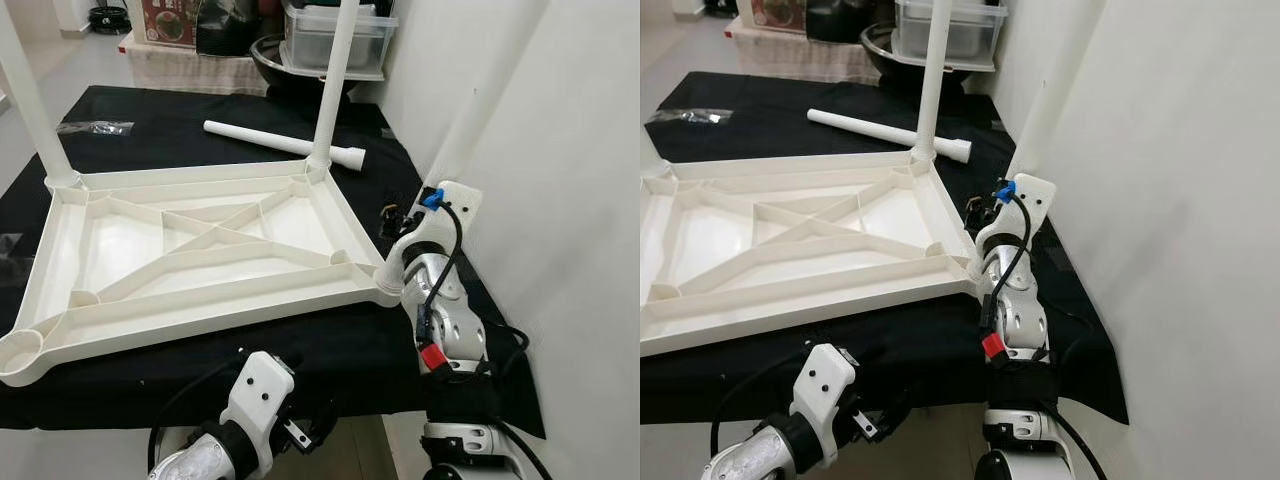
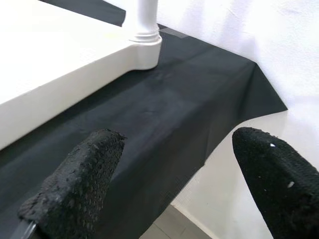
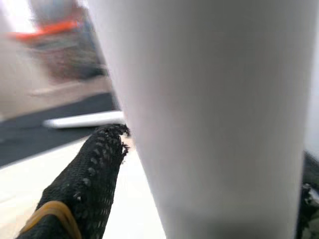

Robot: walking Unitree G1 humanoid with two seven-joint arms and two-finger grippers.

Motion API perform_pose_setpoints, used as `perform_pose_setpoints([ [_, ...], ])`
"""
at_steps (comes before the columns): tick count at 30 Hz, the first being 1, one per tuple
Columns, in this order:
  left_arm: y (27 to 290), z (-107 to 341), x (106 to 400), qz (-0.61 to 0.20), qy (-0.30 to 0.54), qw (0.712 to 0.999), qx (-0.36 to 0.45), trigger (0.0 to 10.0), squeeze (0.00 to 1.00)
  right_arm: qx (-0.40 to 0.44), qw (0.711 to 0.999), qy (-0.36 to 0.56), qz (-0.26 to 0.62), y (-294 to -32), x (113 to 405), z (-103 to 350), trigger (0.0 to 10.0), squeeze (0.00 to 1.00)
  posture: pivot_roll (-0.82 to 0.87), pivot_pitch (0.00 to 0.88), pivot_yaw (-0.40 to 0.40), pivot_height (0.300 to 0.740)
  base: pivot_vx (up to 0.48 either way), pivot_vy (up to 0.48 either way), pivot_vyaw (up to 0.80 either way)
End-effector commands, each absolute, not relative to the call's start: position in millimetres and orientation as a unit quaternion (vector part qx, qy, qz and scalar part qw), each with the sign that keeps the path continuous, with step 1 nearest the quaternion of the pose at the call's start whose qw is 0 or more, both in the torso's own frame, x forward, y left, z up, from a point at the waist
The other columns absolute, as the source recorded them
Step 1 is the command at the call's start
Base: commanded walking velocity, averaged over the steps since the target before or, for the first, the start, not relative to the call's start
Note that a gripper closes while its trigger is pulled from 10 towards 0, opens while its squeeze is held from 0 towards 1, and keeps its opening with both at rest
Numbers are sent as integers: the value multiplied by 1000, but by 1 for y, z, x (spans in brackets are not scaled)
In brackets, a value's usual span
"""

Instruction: Building children table

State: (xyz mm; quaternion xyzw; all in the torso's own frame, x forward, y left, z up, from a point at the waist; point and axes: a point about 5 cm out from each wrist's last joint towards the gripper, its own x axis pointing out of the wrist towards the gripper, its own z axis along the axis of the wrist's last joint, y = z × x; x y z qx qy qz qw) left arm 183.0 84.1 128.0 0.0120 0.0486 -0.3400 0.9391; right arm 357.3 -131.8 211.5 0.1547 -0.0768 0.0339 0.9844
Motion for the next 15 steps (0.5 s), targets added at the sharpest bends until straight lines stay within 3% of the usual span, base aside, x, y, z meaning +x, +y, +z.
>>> perform_pose_setpoints([
  [1, 83, 123, 181, -343, 60, 937, 6, 10000, 0, 168, 964, -96, 181, -126, 357, 224, 10000, 0, 129, 68, -136, 740, 0, 0, 0],
  [2, 83, 123, 181, -343, 60, 937, 6, 10000, 0, 168, 964, -96, 181, -126, 357, 224, 10000, 0, 129, 68, -136, 740, 0, 0, 0],
  [3, 82, 123, 181, -344, 61, 937, 6, 10000, 0, 156, 945, -85, 276, -129, 352, 225, 10000, 0, 130, 64, -136, 740, 0, 0, 0],
  [4, 82, 123, 181, -344, 61, 937, 6, 10000, 0, 156, 945, -85, 276, -129, 352, 225, 10000, 0, 130, 64, -136, 740, 0, 0, 0],
  [5, 82, 123, 181, -344, 61, 937, 6, 10000, 0, 148, 913, -64, 374, -133, 345, 223, 10000, 0, 132, 62, -139, 740, 0, 0, 0],
  [6, 82, 123, 181, -344, 61, 937, 6, 10000, 0, 148, 913, -64, 374, -133, 345, 223, 10000, 0, 132, 62, -139, 740, 0, 0, 0],
  [9, 81, 123, 180, -345, 60, 937, 7, 10000, 0, 106, 825, -10, 555, -141, 327, 217, 10000, 0, 137, 57, -139, 740, 0, 0, 0],
  [11, 81, 123, 180, -345, 60, 937, 7, 10000, 0, 106, 825, -10, 555, -141, 327, 217, 10000, 0, 137, 57, -139, 740, 0, 0, 0],
  [13, 81, 122, 179, -345, 61, 936, 7, 10000, 0, 69, 785, 16, 616, -134, 326, 211, 10000, 0, 149, 52, -143, 740, 0, 0, 0],
  [15, 80, 122, 179, -346, 61, 936, 7, 10000, 0, 60, 769, 22, 636, -128, 327, 210, 10000, 0, 155, 53, -146, 740, 0, 0, 0],
])
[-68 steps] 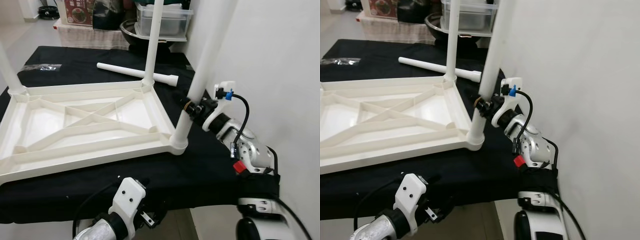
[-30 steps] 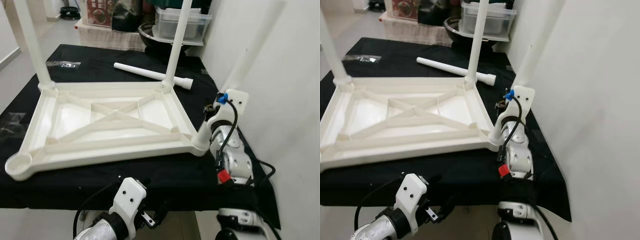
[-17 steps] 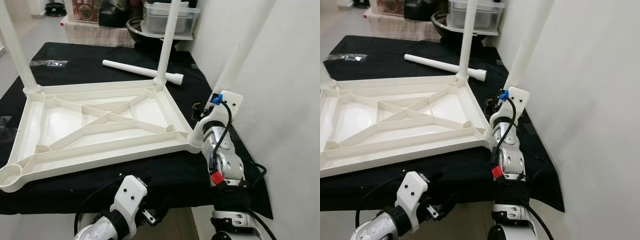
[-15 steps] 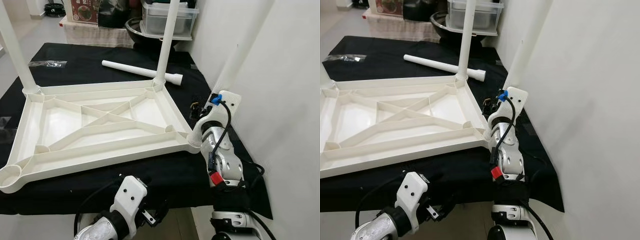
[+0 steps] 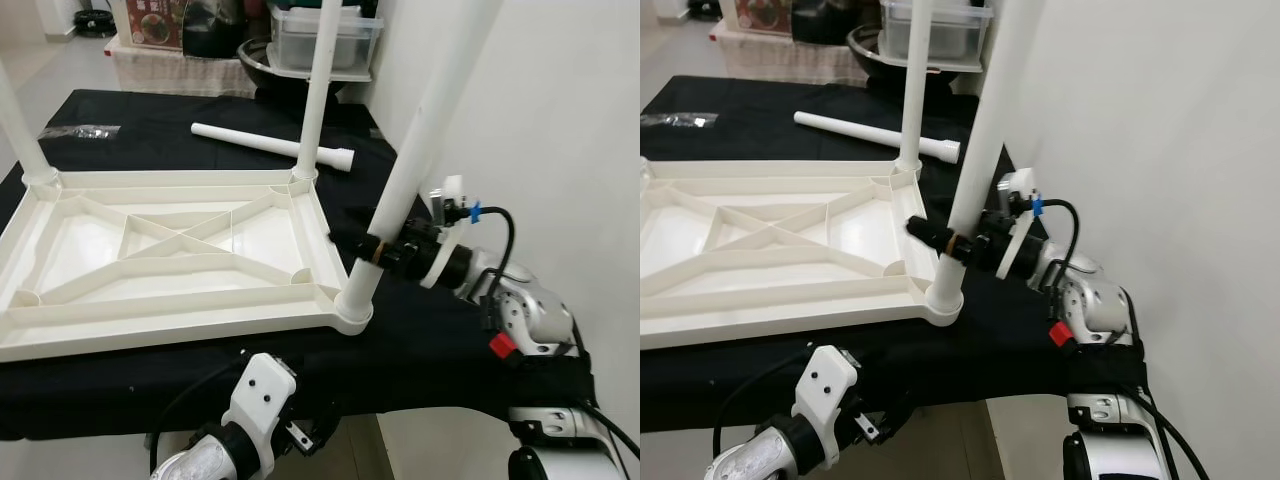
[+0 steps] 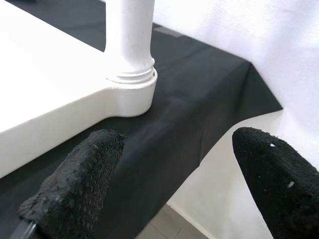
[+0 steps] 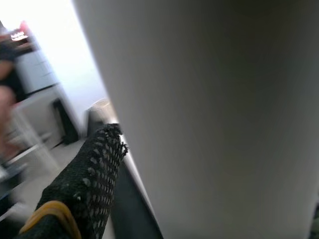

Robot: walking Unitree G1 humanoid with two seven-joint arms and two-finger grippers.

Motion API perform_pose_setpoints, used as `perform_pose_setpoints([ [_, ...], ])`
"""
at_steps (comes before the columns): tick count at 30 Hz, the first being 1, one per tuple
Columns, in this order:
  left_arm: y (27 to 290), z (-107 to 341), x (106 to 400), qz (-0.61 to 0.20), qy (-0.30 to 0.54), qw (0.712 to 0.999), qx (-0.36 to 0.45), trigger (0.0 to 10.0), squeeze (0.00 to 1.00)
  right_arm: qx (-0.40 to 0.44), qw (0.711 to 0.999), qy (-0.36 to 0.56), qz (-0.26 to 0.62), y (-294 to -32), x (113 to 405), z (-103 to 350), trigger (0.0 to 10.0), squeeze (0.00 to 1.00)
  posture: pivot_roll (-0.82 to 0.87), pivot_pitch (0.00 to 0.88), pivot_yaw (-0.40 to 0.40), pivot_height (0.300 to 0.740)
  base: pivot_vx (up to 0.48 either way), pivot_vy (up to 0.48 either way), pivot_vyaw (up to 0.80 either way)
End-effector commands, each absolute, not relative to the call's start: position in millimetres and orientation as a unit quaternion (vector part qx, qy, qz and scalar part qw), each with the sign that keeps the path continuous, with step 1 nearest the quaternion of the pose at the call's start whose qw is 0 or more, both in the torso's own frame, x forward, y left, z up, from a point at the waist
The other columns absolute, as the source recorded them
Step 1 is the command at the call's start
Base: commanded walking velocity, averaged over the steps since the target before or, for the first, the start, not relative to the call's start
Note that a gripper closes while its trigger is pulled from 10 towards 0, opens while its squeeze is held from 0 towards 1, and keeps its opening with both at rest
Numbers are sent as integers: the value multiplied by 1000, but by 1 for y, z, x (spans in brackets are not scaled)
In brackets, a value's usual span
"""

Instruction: Building children table

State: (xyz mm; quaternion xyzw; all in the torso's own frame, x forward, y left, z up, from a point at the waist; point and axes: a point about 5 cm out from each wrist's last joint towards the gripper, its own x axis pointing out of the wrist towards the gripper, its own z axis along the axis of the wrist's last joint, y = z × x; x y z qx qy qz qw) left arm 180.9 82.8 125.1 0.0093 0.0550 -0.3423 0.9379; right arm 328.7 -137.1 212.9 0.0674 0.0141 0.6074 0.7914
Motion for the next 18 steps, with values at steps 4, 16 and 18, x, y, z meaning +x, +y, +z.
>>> perform_pose_setpoints([
  [4, 81, 123, 178, -345, 61, 937, 7, 10000, 0, 49, 746, 13, 665, -113, 331, 214, 10000, 0, 157, 59, -144, 740, 0, 0, 0],
  [16, 82, 124, 179, -343, 62, 937, 7, 10000, 0, 89, 837, -61, 537, -109, 349, 222, 0, 0, 153, 80, -140, 740, 0, 0, 0],
  [18, 82, 124, 180, -343, 62, 937, 6, 10000, 0, 97, 866, -47, 488, -110, 353, 220, 0, 0, 151, 81, -139, 740, 0, 0, 0],
])
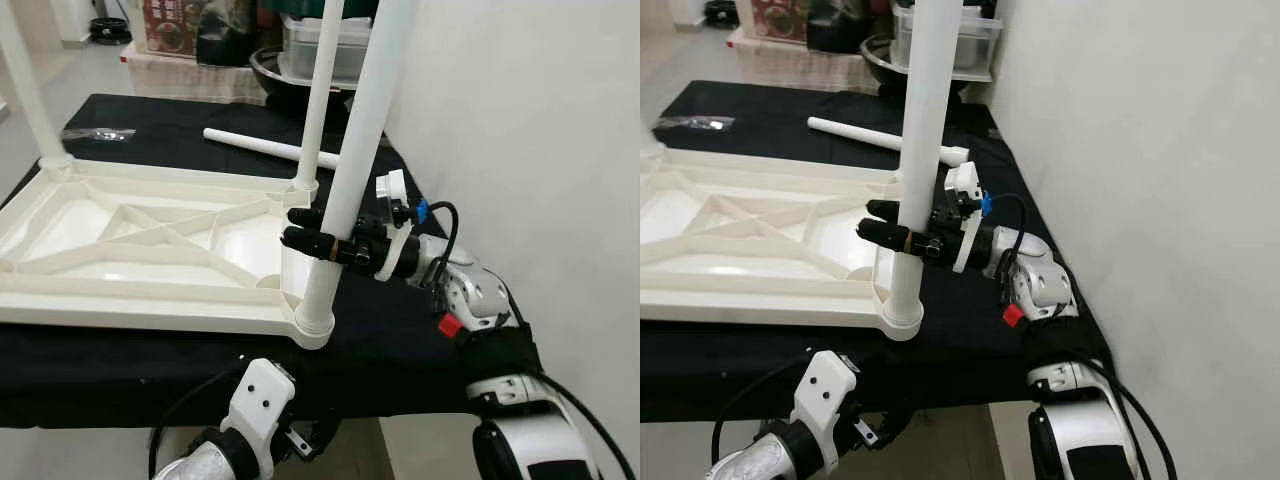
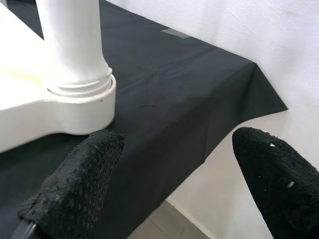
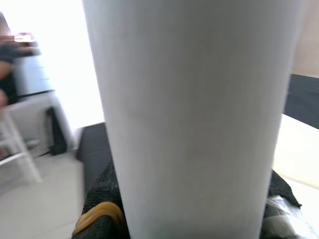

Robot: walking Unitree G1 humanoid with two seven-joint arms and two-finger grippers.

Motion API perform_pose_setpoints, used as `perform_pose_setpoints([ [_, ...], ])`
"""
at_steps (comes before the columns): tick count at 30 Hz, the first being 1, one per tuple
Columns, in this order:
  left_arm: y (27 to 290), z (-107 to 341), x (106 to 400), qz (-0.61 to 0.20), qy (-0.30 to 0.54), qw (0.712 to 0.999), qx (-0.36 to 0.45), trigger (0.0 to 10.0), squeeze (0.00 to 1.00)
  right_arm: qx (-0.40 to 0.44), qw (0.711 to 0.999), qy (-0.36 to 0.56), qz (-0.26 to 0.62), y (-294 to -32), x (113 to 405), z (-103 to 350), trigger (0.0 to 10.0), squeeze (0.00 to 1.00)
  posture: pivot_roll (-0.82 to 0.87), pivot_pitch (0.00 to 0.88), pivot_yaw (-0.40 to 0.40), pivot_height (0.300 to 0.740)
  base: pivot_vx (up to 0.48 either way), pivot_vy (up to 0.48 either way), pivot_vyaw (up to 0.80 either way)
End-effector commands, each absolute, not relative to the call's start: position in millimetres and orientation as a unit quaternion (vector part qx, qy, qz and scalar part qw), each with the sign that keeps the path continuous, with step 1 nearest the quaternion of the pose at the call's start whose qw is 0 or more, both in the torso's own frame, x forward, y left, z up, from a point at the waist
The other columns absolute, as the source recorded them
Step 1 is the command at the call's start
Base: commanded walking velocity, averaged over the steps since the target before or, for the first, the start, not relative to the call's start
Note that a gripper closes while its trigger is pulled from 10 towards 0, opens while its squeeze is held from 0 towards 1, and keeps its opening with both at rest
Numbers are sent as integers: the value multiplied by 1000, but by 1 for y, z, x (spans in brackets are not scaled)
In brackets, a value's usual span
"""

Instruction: Building children table

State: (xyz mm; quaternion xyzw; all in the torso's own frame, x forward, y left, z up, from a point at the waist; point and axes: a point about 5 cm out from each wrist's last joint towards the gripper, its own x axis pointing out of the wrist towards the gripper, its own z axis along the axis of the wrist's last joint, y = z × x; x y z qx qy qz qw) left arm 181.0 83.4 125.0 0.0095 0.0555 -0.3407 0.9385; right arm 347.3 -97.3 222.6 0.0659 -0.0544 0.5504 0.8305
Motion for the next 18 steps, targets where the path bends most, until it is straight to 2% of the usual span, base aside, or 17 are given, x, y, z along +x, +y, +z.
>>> perform_pose_setpoints([
  [1, 82, 124, 180, -343, 62, 937, 6, 10000, 0, 97, 866, -47, 488, -110, 353, 220, 0, 0, 151, 81, -139, 740, 0, 0, 0],
  [3, 83, 124, 180, -344, 63, 937, 5, 10000, 0, 96, 938, -32, 331, -121, 362, 213, 0, 0, 134, 83, -129, 740, 0, 0, 0],
  [4, 84, 123, 180, -344, 63, 937, 5, 10000, 0, 102, 956, -27, 274, -126, 364, 211, 0, 0, 134, 83, -129, 740, 0, 0, 0],
  [5, 84, 123, 180, -344, 63, 937, 5, 10000, 0, 102, 956, -27, 274, -126, 364, 211, 0, 0, 134, 83, -129, 740, 0, 0, 0],
  [6, 84, 123, 181, -345, 64, 936, 5, 10000, 0, 106, 974, -26, 199, -135, 364, 207, 0, 0, 130, 80, -127, 740, 0, 0, 0],
  [7, 84, 123, 181, -345, 64, 936, 5, 10000, 0, 106, 974, -26, 199, -135, 364, 207, 0, 0, 130, 80, -127, 740, 0, 0, 0],
  [9, 84, 122, 182, -346, 64, 936, 5, 10000, 0, 96, 994, -22, 50, -153, 361, 202, 0, 0, 128, 80, -126, 740, 0, 0, 0],
  [11, 84, 122, 182, -346, 64, 936, 5, 10000, 0, 96, 994, -22, 50, -153, 361, 202, 0, 0, 128, 80, -126, 740, 0, 0, 0],
  [12, 84, 122, 183, -347, 64, 936, 6, 10000, 0, 87, 995, -28, -34, -161, 354, 201, 0, 0, 131, 78, -127, 740, 0, 0, 0],
  [13, 84, 122, 183, -347, 65, 936, 7, 10000, 0, 84, 990, -33, -104, -163, 345, 200, 0, 0, 135, 75, -128, 740, 0, 0, 0],
  [14, 84, 122, 183, -347, 65, 936, 7, 10000, 0, 84, 990, -33, -104, -163, 345, 200, 0, 0, 135, 75, -128, 740, 0, 0, 0],
  [16, 84, 121, 184, -346, 64, 936, 9, 10000, 0, 93, 981, -20, -166, -152, 334, 195, 0, 0, 144, 71, -128, 740, 0, 0, 0],
  [17, 85, 121, 184, -345, 64, 936, 11, 10000, 0, 106, 981, -8, -162, -140, 333, 192, 1529, 0, 146, 72, -126, 740, 0, 0, 0],
  [18, 85, 121, 184, -345, 64, 936, 11, 10000, 0, 106, 981, -8, -162, -140, 333, 192, 1529, 0, 146, 72, -126, 740, 0, 0, 0],
])
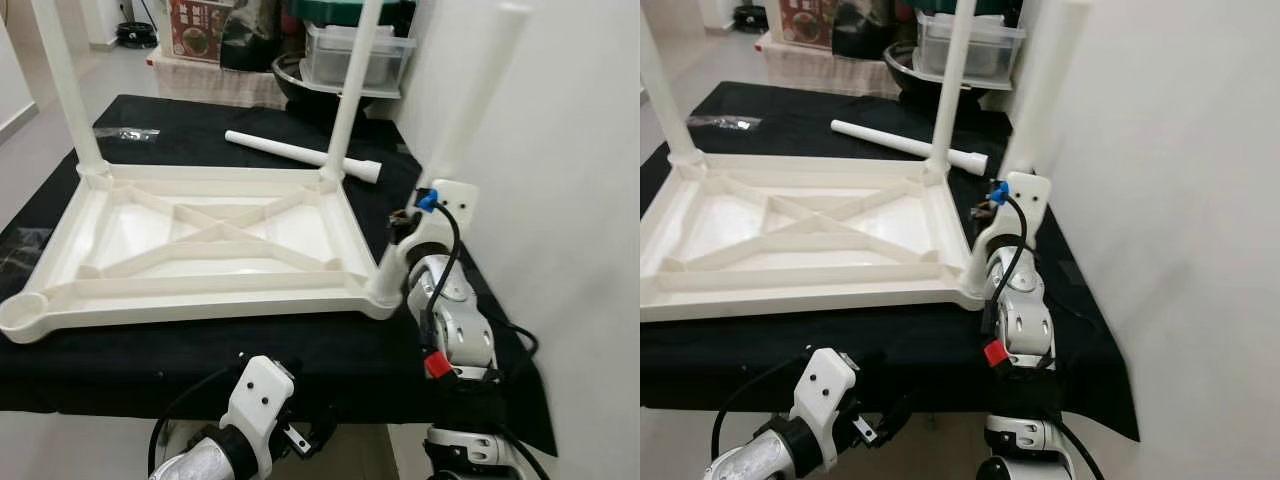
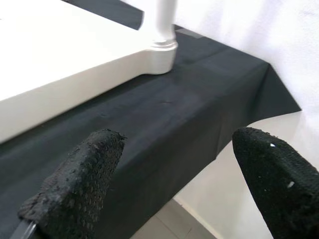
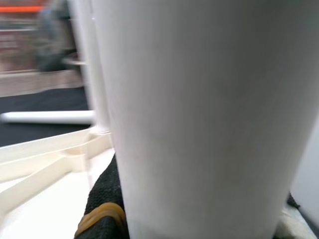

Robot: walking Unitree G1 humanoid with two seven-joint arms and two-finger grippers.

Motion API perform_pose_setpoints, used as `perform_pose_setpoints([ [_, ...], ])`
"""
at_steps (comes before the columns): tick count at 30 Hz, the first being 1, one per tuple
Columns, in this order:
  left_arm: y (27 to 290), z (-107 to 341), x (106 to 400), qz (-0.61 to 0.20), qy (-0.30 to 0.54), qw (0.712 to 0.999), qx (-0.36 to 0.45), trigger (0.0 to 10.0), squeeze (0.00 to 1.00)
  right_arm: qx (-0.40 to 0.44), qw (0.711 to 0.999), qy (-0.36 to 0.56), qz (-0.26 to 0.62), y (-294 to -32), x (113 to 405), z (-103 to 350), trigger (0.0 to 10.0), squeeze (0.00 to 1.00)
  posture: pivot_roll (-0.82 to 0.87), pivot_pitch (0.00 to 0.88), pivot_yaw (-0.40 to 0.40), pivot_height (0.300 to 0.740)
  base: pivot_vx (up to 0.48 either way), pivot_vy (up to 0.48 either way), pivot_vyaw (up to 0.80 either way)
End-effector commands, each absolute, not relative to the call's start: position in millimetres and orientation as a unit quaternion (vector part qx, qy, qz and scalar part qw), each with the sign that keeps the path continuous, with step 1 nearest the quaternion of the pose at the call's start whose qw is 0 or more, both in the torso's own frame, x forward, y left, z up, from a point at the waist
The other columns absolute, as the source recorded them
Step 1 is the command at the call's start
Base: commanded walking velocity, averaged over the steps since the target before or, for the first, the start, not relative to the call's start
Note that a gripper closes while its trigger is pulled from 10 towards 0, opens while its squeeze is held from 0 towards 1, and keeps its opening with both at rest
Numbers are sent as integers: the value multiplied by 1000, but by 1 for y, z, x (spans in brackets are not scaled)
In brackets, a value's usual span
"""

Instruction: Building children table

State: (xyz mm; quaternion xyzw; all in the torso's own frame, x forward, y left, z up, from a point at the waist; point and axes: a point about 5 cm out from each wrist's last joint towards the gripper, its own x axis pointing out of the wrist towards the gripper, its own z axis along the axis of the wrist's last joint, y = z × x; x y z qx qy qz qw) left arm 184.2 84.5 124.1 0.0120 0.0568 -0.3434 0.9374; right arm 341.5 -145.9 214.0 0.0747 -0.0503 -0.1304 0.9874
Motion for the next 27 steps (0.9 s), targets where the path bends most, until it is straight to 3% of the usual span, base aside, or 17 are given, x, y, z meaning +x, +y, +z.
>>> perform_pose_setpoints([
  [1, 85, 121, 184, -344, 64, 937, 12, 10000, 0, 120, 982, -2, -147, -126, 334, 192, 10000, 0, 146, 72, -126, 740, 0, 0, 0],
  [2, 85, 121, 184, -344, 64, 937, 12, 10000, 0, 120, 982, -2, -147, -126, 334, 192, 10000, 0, 146, 72, -126, 740, 0, 0, 0],
  [3, 85, 121, 184, -345, 64, 936, 12, 10000, 0, 123, 984, -9, -131, -121, 334, 195, 10000, 949, 146, 72, -126, 740, 0, 0, 0],
  [4, 85, 121, 184, -345, 64, 936, 11, 10000, 0, 121, 985, -16, -121, -117, 334, 197, 10000, 1000, 142, 71, -126, 740, 0, 0, 0],
  [9, 85, 121, 183, -346, 65, 936, 10, 10000, 0, 122, 986, -44, -105, -116, 335, 204, 10000, 1000, 138, 71, -127, 740, 0, 0, 0],
  [10, 85, 121, 183, -346, 64, 936, 9, 10000, 0, 133, 987, -62, -65, -120, 339, 209, 10000, 0, 134, 74, -129, 740, 0, 0, 0],
  [12, 85, 121, 184, -346, 64, 936, 9, 10000, 0, 140, 987, -73, -39, -122, 341, 212, 10000, 0, 134, 75, -129, 740, 0, 0, 0],
  [13, 84, 121, 184, -346, 64, 936, 8, 10000, 0, 154, 983, -87, 40, -125, 345, 216, 10000, 0, 133, 75, -129, 740, 0, 0, 0],
  [14, 84, 121, 184, -346, 64, 936, 8, 10000, 0, 154, 983, -87, 40, -125, 345, 216, 10000, 0, 133, 75, -129, 740, 0, 0, 0],
  [16, 84, 121, 184, -346, 64, 936, 7, 10000, 0, 166, 964, -86, 189, -128, 348, 218, 10000, 0, 131, 76, -129, 740, 0, 0, 0],
  [18, 84, 121, 184, -346, 64, 936, 7, 10000, 0, 166, 964, -86, 189, -128, 348, 218, 10000, 0, 131, 76, -129, 740, 0, 0, 0],
  [19, 84, 121, 184, -347, 64, 936, 7, 10000, 0, 172, 939, -73, 289, -132, 345, 218, 10000, 0, 133, 76, -133, 740, 0, 0, 0],
  [20, 84, 121, 184, -347, 64, 936, 7, 10000, 0, 172, 939, -73, 289, -132, 345, 218, 10000, 0, 133, 76, -133, 740, 0, 0, 0],
  [22, 83, 122, 184, -347, 63, 936, 6, 10000, 0, 155, 868, -38, 470, -137, 331, 218, 10000, 0, 141, 77, -136, 740, 0, 0, 0],
  [23, 83, 122, 184, -347, 63, 936, 6, 10000, 0, 155, 868, -38, 470, -137, 331, 218, 10000, 0, 141, 77, -136, 740, 0, 0, 0],
  [25, 83, 122, 184, -345, 62, 936, 7, 10000, 0, 127, 807, -17, 576, -137, 318, 217, 10000, 0, 142, 79, -139, 740, 0, 0, 0],
  [27, 83, 123, 183, -344, 62, 937, 7, 10000, 0, 103, 776, -5, 623, -129, 316, 217, 10000, 0, 151, 82, -140, 740, 0, 0, 0],
])
